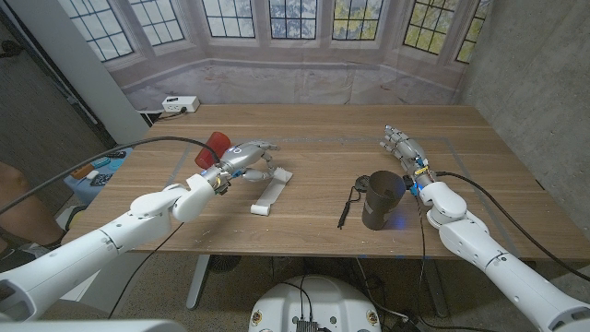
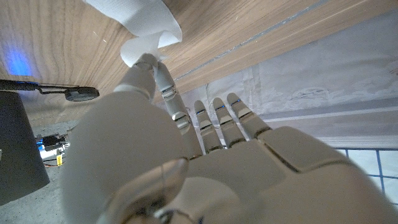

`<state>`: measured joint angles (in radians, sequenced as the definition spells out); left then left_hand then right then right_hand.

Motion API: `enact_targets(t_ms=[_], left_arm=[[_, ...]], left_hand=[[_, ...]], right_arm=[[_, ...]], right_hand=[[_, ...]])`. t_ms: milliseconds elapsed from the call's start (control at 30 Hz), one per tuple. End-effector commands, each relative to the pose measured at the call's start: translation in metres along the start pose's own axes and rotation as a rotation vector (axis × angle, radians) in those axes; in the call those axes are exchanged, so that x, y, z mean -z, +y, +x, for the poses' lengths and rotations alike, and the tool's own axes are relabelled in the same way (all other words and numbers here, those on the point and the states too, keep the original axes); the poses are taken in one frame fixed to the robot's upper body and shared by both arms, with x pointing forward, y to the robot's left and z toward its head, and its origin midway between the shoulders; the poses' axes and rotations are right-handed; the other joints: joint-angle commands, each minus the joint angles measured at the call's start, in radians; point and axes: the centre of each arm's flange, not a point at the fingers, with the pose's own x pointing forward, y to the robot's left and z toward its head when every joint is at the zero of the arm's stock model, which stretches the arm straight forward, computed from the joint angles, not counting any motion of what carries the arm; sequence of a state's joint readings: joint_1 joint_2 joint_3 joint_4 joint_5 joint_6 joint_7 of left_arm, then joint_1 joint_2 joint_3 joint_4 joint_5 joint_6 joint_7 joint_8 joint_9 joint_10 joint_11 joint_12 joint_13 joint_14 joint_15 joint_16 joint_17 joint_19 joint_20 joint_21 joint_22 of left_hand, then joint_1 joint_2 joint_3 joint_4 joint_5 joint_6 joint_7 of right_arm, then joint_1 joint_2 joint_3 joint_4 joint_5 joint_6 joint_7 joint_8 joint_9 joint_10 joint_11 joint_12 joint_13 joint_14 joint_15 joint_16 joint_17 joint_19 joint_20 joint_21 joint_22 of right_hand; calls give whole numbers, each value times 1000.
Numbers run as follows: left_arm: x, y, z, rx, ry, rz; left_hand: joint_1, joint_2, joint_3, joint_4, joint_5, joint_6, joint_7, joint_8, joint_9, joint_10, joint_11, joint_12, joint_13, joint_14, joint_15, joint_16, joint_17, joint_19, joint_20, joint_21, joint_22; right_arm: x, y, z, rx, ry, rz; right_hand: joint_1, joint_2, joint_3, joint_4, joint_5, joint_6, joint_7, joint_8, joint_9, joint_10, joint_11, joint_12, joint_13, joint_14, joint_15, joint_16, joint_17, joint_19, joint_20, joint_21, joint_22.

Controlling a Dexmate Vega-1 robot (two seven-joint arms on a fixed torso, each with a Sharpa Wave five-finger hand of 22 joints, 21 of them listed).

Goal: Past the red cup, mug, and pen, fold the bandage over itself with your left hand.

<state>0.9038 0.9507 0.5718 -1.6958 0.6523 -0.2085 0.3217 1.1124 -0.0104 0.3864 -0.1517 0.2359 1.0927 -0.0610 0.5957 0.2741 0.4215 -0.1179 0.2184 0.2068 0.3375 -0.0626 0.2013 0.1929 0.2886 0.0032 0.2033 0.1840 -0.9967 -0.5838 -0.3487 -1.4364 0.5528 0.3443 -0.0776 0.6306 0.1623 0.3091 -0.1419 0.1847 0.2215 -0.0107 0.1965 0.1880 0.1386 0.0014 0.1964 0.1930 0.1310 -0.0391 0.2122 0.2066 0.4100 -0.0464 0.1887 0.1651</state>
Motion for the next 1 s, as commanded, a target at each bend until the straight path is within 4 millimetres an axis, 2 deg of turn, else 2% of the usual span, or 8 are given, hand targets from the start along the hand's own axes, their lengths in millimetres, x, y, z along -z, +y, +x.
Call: enact_targets(t_ms=[33, 1000], left_arm=[[3, -3, -5, 15, 0, -13], [-7, -9, -6, 30, -11, -42]], left_hand=[[-9, 1, 10, 1, 6, 1, -6, 6, 46, 3, -5, -3, 6, -3, -6, -5, 3, -2, 1, -1, 2], [-14, 1, 6, 2, -1, 0, -6, 8, 32, 3, 0, -4, 6, -3, -3, -2, 3, -5, 2, 2, 2]], right_arm=[[0, 6, 3, -4, 3, 0], [4, 7, -8, -2, 3, 10]], right_hand=[[10, 4, 6, 2, -2, 10, 2, -3, 2, 5, 6, 4, 3, 7, -27, 9, 3, 13, -45, 2, 3], [10, 4, 6, 3, -2, 14, 5, -2, 2, 7, 9, 4, 3, 9, -26, 10, 3, 13, -45, 2, 3]])
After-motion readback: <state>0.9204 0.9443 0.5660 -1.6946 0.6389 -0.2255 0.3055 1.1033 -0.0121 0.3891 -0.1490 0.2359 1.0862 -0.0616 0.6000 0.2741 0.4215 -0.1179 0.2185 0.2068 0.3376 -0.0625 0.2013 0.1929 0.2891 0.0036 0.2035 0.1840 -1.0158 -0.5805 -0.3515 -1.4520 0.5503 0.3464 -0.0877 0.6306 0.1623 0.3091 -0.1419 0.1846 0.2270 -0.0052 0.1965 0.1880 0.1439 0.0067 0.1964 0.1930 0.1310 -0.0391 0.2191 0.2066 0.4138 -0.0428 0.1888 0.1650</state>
